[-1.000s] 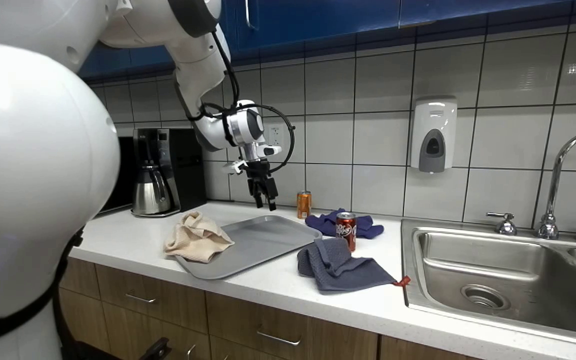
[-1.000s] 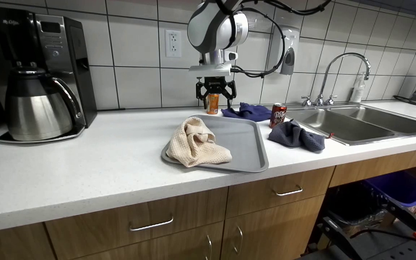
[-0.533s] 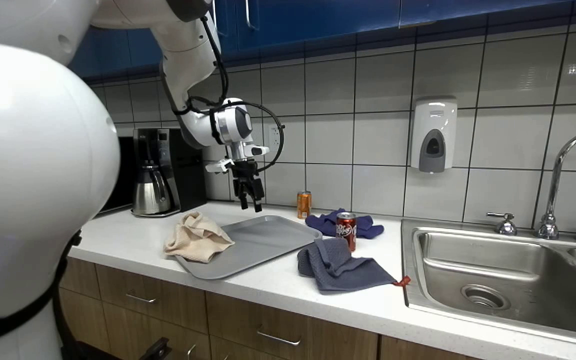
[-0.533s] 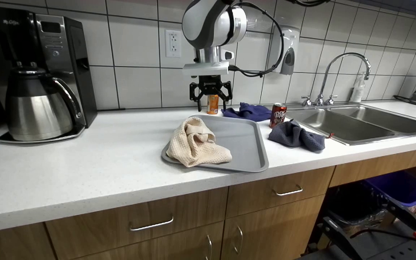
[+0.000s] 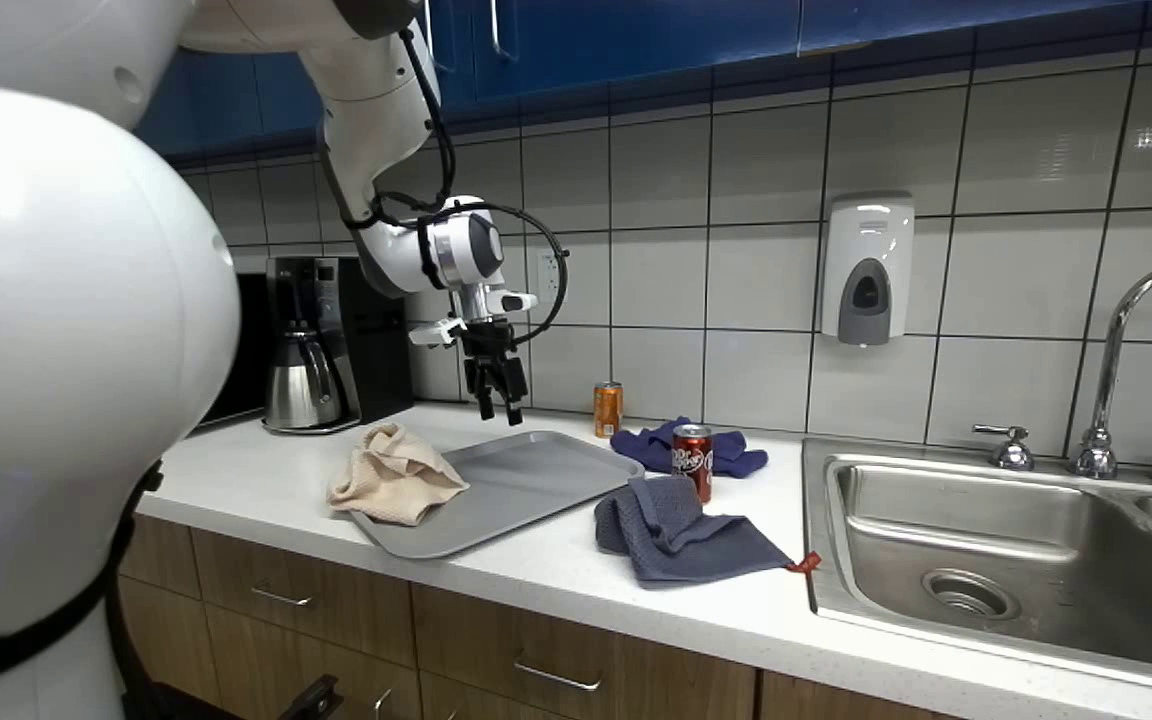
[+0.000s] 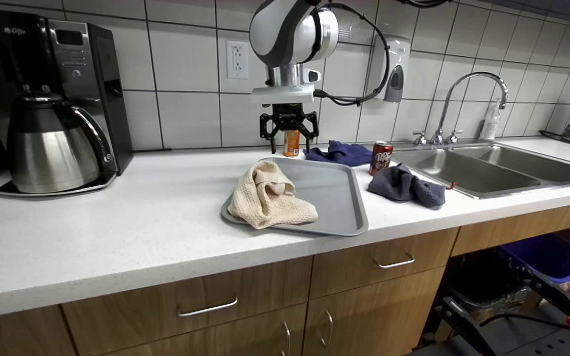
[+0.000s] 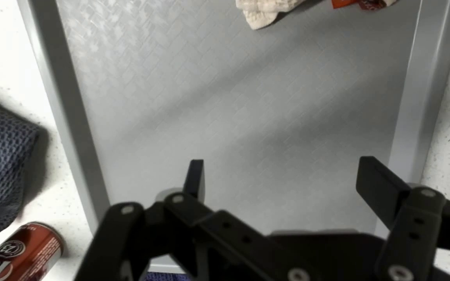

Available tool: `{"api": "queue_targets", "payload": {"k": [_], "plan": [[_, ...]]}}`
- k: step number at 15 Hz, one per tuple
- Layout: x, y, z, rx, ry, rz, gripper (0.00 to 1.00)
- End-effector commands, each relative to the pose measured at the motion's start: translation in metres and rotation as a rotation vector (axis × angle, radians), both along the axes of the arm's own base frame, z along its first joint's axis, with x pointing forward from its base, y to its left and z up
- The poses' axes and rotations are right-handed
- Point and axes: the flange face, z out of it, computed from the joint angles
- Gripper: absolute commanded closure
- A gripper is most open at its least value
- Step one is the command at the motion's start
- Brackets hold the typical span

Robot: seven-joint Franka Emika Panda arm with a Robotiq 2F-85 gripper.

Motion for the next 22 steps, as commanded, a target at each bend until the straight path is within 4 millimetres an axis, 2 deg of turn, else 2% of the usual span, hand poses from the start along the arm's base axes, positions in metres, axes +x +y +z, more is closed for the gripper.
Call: {"api": "queue_targets", "payload": {"k": [1,6,9,14,22], "plan": [[0.0,0.0,0.0,0.0,0.001,0.0,0.0],[0.0,0.0,0.0,0.0,0.0,0.0,0.0],[-0.004,0.012,0.008,-0.017,-0.032,0.026,0.0],[-0.007,0.027,0.01,0.016,-0.072,0.084,0.0],[-0.011,0.036,0.007,0.069,-0.117,0.183,0.0]]}}
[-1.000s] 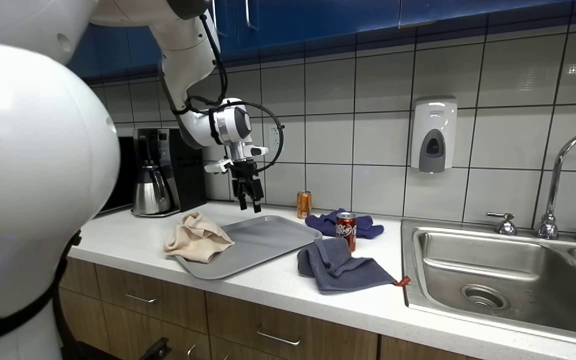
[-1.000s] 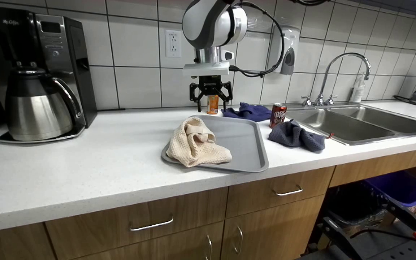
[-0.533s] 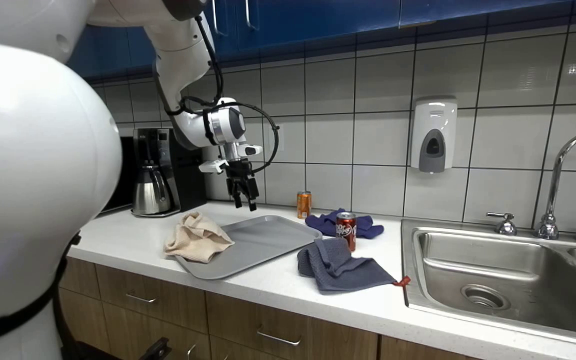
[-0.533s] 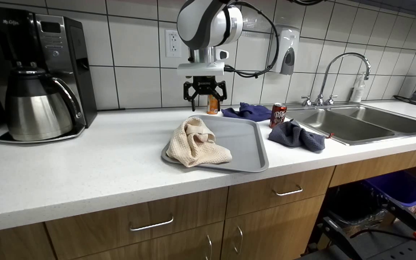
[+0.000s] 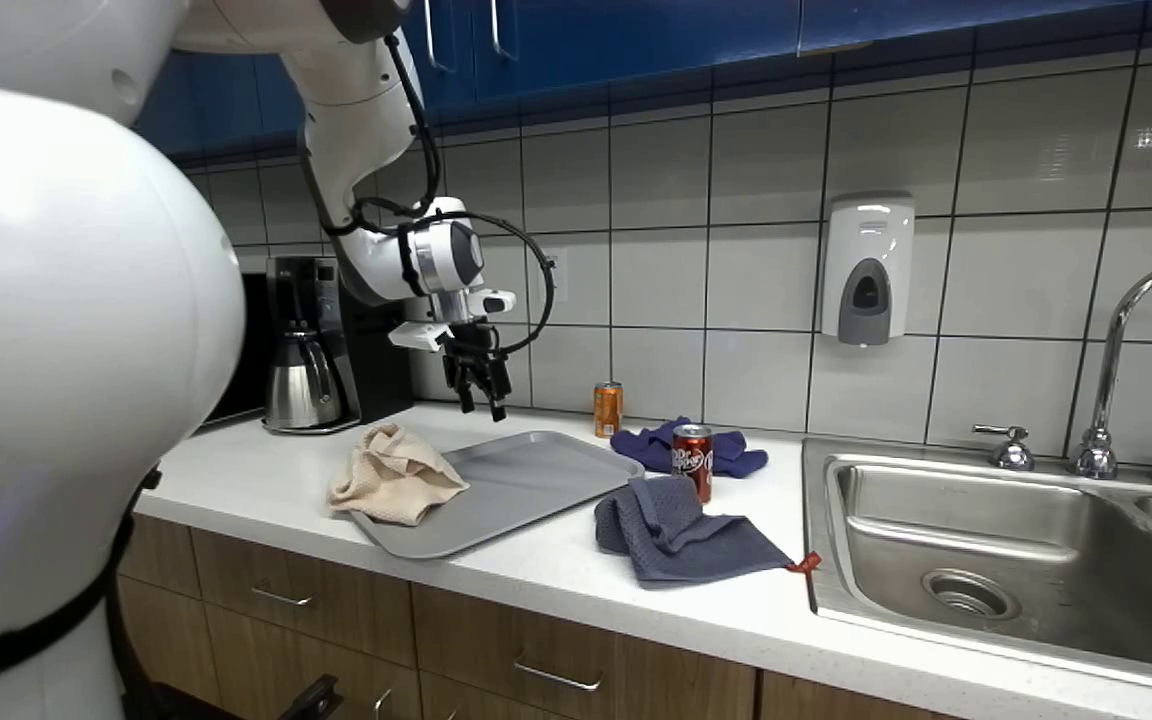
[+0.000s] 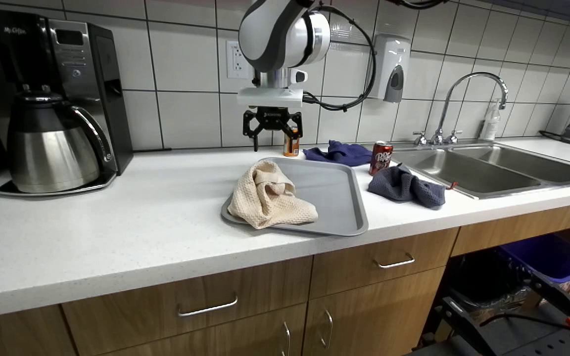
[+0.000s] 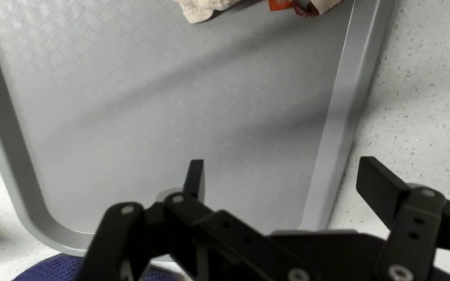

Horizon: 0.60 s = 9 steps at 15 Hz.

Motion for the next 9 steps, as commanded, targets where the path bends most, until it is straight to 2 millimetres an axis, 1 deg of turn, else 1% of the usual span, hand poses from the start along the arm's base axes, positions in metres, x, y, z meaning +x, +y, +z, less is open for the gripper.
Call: {"api": "queue_targets", "payload": {"k": [1,9], "plan": [[-0.009,0.002,0.005,0.03,-0.017,0.089,0.0],[-0.021,0.012,-0.002,0.046,-0.018,0.242,0.0]]}}
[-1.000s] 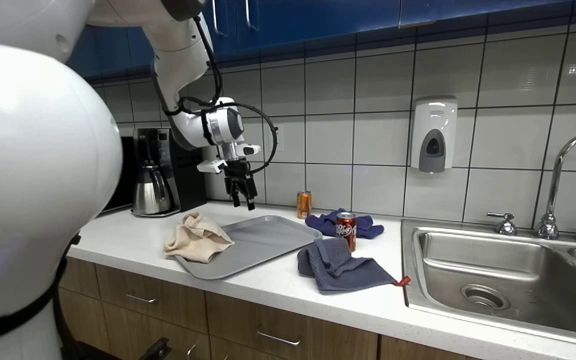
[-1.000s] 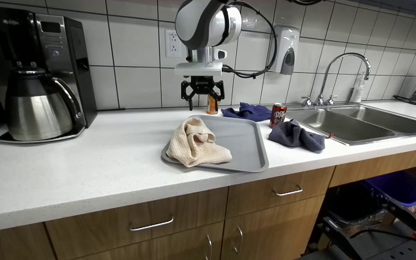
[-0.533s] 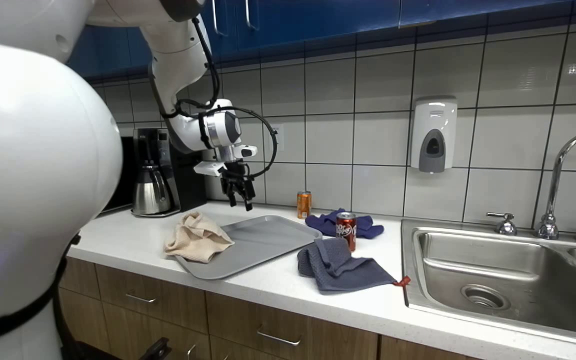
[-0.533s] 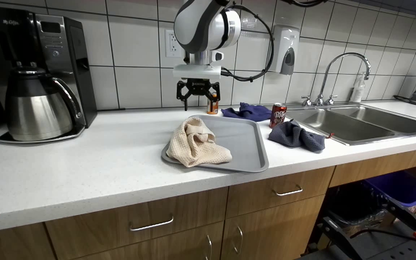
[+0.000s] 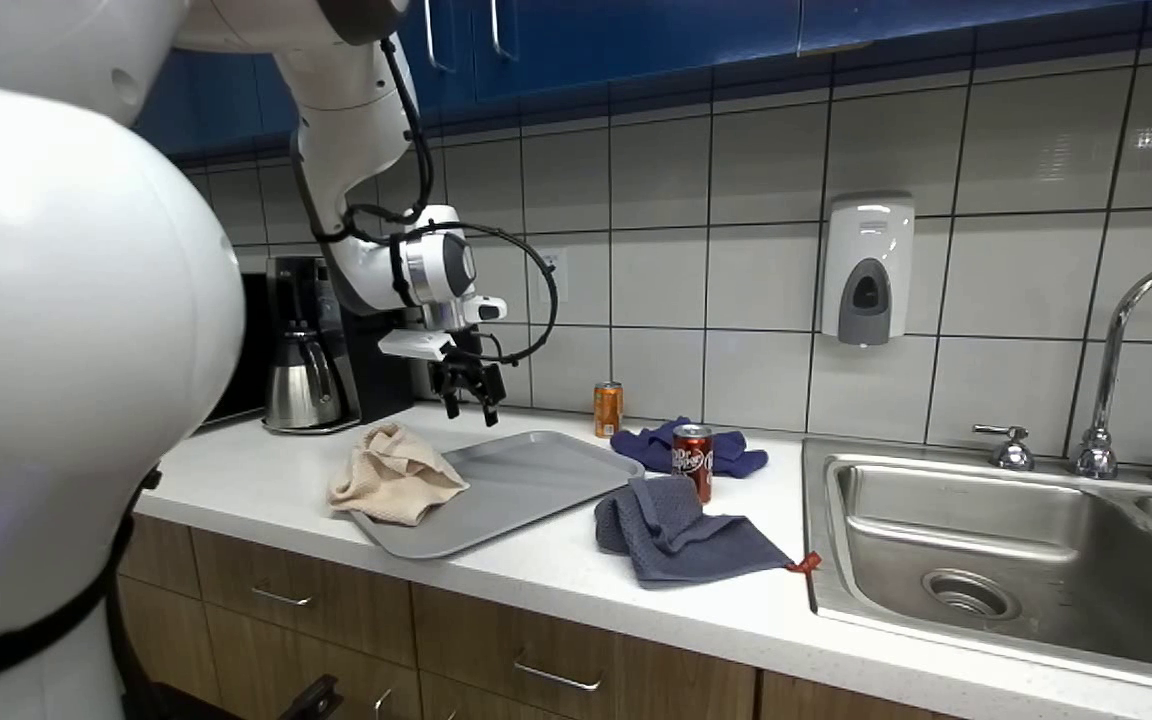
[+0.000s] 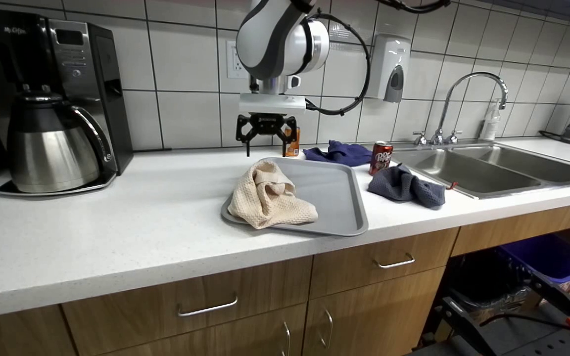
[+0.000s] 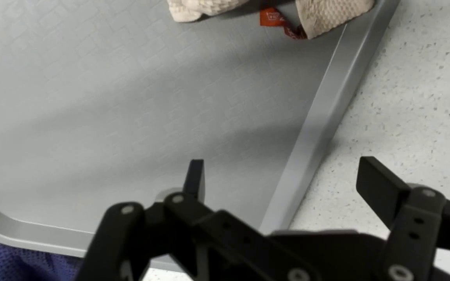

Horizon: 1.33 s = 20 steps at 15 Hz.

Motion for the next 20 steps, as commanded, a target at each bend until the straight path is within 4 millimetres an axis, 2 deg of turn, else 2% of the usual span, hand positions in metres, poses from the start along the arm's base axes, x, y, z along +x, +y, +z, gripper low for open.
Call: {"api": "queue_targets", "payload": {"k": [1,12,20], "plan": [[-0.013,0.002,0.008,0.026,0.003,0.065,0.0],[-0.049,0.031,0.013,0.026,0.021,0.132,0.0],[-0.079,0.026,0.013,0.016,0.054,0.153,0.0]]}}
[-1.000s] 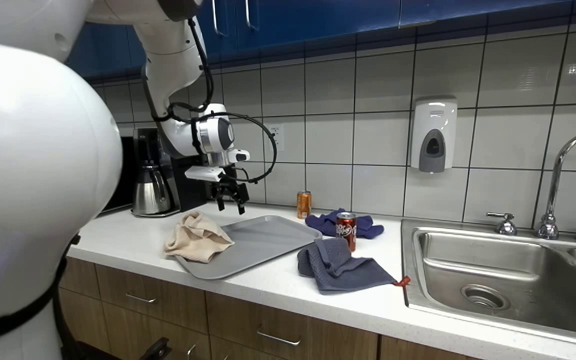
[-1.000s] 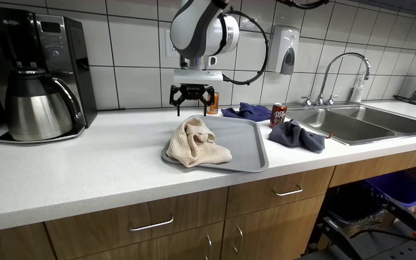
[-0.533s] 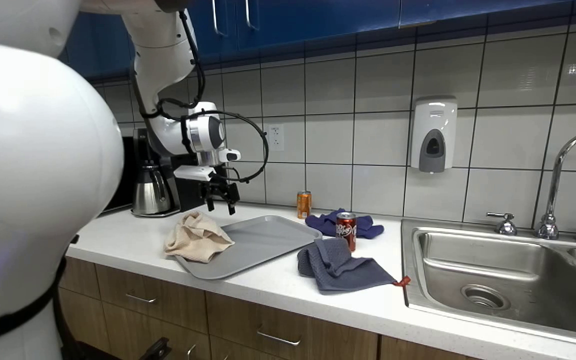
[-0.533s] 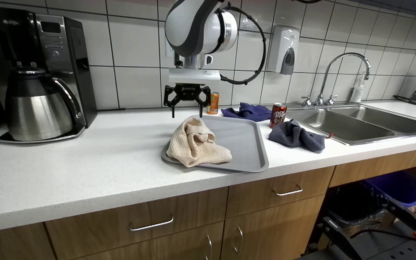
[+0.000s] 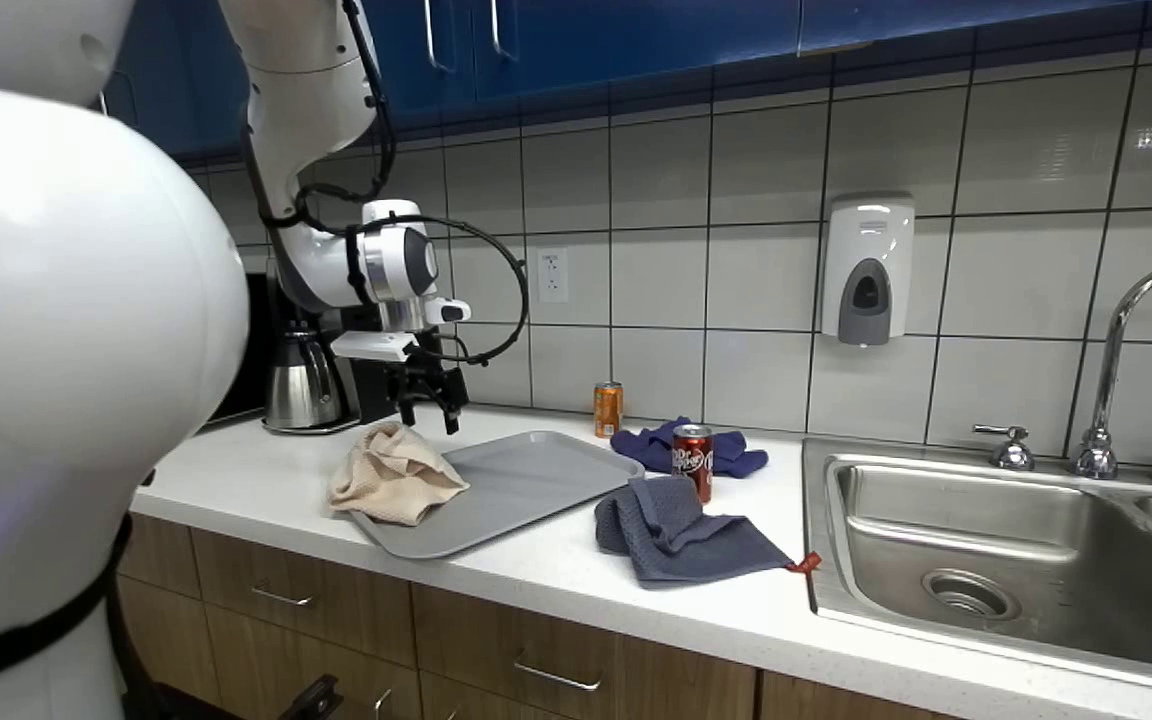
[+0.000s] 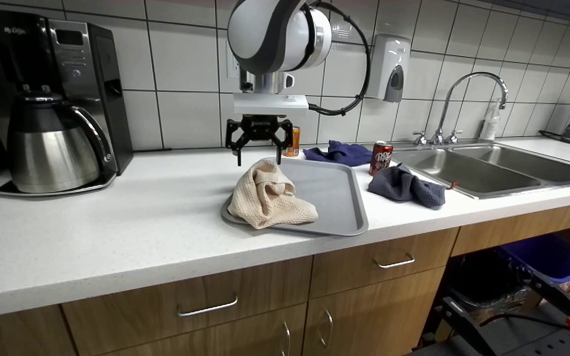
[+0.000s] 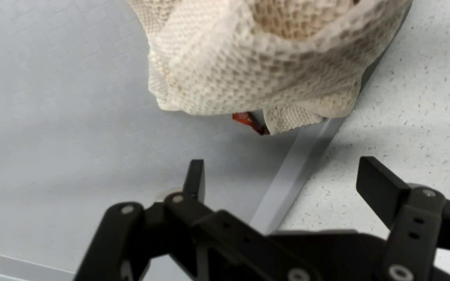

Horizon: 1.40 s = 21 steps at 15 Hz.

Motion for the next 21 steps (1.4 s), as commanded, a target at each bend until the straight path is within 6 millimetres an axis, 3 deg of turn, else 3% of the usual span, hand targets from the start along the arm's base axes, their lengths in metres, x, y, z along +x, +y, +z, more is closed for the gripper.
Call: {"api": "queue_targets", "payload": {"k": [1,9,21], "plan": [[-0.023,-0.005,0.01,0.011,0.012,0.034,0.0],[-0.049,0.003,0.011,0.006,0.039,0.095,0.0],[-0.068,0.001,0.011,0.01,0.066,0.112,0.0]]}}
